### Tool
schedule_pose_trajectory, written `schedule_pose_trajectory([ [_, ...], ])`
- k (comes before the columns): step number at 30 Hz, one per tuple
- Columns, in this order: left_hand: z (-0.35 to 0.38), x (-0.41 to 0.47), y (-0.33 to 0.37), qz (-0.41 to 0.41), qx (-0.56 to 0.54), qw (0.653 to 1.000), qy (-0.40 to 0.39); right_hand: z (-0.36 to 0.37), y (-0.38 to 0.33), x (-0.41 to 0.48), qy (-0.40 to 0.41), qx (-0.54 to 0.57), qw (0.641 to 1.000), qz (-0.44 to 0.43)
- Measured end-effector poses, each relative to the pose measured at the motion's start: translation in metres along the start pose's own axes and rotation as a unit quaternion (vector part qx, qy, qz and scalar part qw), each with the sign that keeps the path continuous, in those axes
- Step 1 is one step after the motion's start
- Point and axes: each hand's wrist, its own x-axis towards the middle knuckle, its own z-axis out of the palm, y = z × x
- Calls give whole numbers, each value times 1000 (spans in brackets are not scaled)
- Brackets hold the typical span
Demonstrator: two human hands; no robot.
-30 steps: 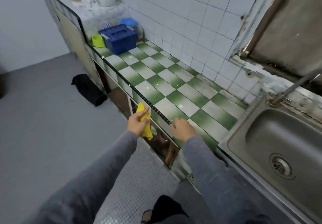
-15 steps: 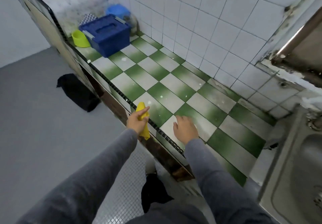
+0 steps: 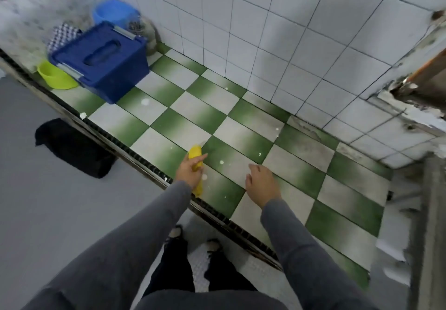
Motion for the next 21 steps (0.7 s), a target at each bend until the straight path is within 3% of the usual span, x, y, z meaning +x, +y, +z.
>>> schedule_pose_trajectory([
  [7,1,56,21,102,68,988,-97,11,-21,23,27,55,994,90],
  [13,-3,84,26,183,176,938,-234,28,-53,37,34,97,984,146],
  [18,-45,101,-11,189,326,911,-165,41,-86,46,54,146,976,154],
  [21,-76,112,-42,165,345,919,-99,46,-102,53,68,117,982,130],
])
